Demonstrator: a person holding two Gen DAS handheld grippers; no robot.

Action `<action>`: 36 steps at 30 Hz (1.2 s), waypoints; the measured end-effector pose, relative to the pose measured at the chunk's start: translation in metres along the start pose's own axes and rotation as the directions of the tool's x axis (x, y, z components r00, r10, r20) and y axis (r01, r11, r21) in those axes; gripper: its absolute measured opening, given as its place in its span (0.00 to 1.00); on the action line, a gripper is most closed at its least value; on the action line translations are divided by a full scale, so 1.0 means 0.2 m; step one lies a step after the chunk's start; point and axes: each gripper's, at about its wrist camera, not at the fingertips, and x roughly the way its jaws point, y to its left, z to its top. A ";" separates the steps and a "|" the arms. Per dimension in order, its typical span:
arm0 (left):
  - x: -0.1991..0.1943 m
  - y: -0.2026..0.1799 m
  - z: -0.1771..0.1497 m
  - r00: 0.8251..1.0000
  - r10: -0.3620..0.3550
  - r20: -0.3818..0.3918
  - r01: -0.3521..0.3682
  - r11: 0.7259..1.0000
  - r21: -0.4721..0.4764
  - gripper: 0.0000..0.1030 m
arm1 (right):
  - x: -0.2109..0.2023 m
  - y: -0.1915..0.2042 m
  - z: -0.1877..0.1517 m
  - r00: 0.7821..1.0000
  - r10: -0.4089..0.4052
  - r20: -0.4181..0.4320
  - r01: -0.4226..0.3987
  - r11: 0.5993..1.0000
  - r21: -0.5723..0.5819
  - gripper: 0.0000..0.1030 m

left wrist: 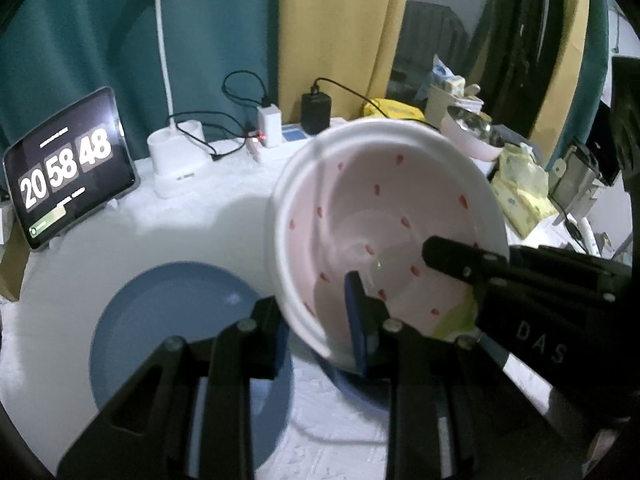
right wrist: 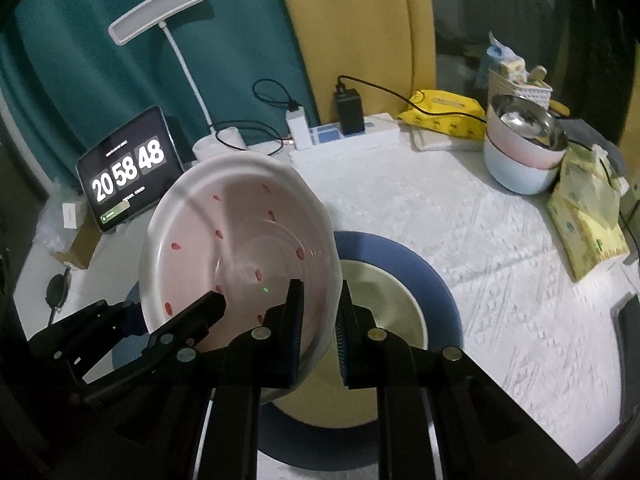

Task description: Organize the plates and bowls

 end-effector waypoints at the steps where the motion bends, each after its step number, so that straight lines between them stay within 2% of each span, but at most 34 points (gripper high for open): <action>1: 0.00 -0.01 0.00 1.000 0.000 -0.002 0.000 1.000 0.003 0.25 | 0.00 -0.01 0.00 1.000 0.000 0.000 0.000 1.000 0.003 0.16; 26: 0.13 -0.14 -0.10 0.997 0.014 -0.073 -0.010 0.998 0.056 0.26 | 0.09 -0.15 -0.11 0.998 -0.018 -0.068 0.022 0.999 0.049 0.16; 36: 0.14 -0.17 -0.11 0.997 0.030 -0.071 -0.023 0.995 0.093 0.31 | 0.09 -0.17 -0.11 0.996 -0.023 -0.081 0.029 0.997 0.065 0.18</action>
